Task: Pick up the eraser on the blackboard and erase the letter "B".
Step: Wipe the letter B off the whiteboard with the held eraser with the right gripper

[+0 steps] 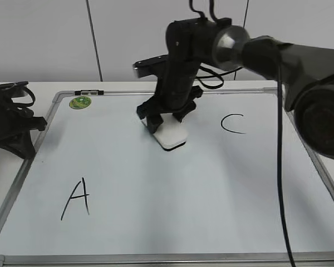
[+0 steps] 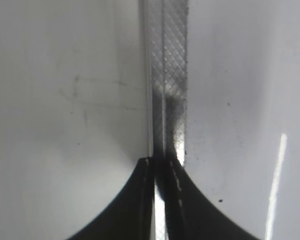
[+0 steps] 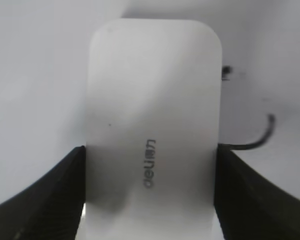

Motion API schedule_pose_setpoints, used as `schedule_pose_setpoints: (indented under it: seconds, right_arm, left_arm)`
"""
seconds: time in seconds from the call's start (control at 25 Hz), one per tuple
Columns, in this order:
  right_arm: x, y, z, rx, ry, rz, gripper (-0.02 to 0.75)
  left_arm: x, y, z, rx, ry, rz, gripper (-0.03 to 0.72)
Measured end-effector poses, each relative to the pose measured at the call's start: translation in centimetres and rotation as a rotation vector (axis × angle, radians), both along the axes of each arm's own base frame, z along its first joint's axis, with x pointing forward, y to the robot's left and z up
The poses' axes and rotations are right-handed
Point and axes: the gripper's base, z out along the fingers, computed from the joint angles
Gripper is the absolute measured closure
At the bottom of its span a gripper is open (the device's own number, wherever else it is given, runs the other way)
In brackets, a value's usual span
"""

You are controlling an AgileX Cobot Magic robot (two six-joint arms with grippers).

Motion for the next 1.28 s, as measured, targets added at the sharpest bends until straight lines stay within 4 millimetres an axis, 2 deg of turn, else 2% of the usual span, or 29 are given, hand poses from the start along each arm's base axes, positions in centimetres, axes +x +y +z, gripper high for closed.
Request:
schedule_pose_setpoints:
  seconds: [0.2, 0.32, 0.48, 0.8, 1.28]
  right_arm:
    - [-2.8, 4.3, 0.0, -0.038, -0.020, 0.112, 0.195]
    - [-3.3, 5.0, 0.0, -0.043, -0.026, 0.131, 0.195]
    - [-3.1, 4.7, 0.0, -0.044, -0.027, 0.125, 0.195]
    - [-2.0, 3.0, -0.1, -0.035, -0.003, 0.037, 0.195]
    - [1.2, -2.9, -0.1, -0.031, 0.029, -0.141, 0.196]
  left_arm:
    - [0.0, 0.0, 0.0, 0.000, 0.000, 0.000, 0.674]
    - [0.0, 0.0, 0.0, 0.000, -0.002, 0.000, 0.674]
    - [0.0, 0.0, 0.0, 0.000, -0.002, 0.000, 0.674]
    - [0.0, 0.0, 0.0, 0.000, -0.002, 0.000, 0.673]
    - [0.0, 0.0, 0.0, 0.000, -0.004, 0.001, 0.671]
